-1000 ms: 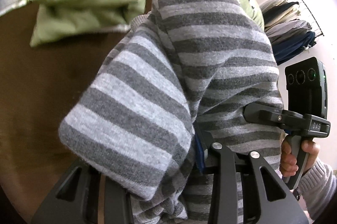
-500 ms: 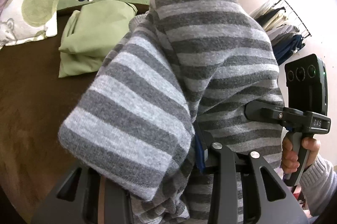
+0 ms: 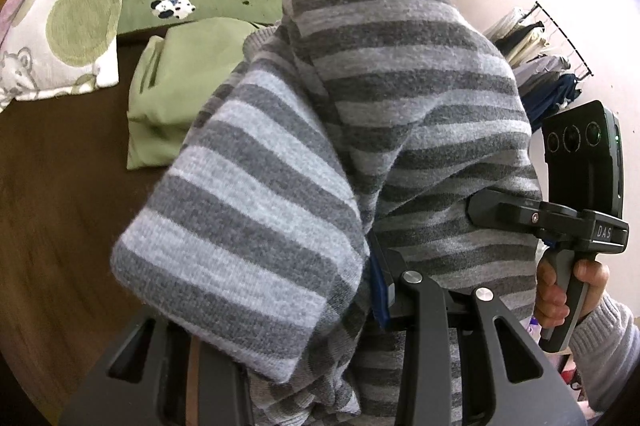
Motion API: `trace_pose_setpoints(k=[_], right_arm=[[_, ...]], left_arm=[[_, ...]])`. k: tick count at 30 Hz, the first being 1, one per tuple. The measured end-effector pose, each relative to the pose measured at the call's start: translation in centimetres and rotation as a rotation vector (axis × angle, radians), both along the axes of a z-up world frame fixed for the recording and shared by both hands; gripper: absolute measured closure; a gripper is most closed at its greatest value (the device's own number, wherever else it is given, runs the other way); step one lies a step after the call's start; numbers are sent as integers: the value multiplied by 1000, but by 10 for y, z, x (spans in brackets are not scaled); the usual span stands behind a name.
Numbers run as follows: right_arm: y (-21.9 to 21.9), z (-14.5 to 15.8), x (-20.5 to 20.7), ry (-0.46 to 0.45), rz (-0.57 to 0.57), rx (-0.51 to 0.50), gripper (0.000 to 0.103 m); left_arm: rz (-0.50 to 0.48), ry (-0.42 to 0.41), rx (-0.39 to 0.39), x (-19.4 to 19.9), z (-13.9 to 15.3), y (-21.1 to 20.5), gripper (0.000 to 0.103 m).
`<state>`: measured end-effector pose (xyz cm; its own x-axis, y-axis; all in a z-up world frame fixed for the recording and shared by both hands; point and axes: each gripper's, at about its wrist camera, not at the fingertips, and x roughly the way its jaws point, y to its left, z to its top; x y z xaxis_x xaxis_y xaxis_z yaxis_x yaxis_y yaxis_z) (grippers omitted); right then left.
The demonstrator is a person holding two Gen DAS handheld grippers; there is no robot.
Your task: Fold large clothes
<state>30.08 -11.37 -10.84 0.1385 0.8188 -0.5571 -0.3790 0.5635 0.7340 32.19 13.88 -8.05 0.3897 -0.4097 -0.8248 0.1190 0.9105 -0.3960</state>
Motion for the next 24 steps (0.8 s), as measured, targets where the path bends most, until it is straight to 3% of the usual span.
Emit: trace_pose_setpoints(k=[10,24], right_arm=[[56,-14,85,-39,4,-13,47],[108,-75,247,-2,-17,12,47]], left_arm=[[24,-44,-2,88,-18,54,65],[39,-10,65,245,-75,95,64]])
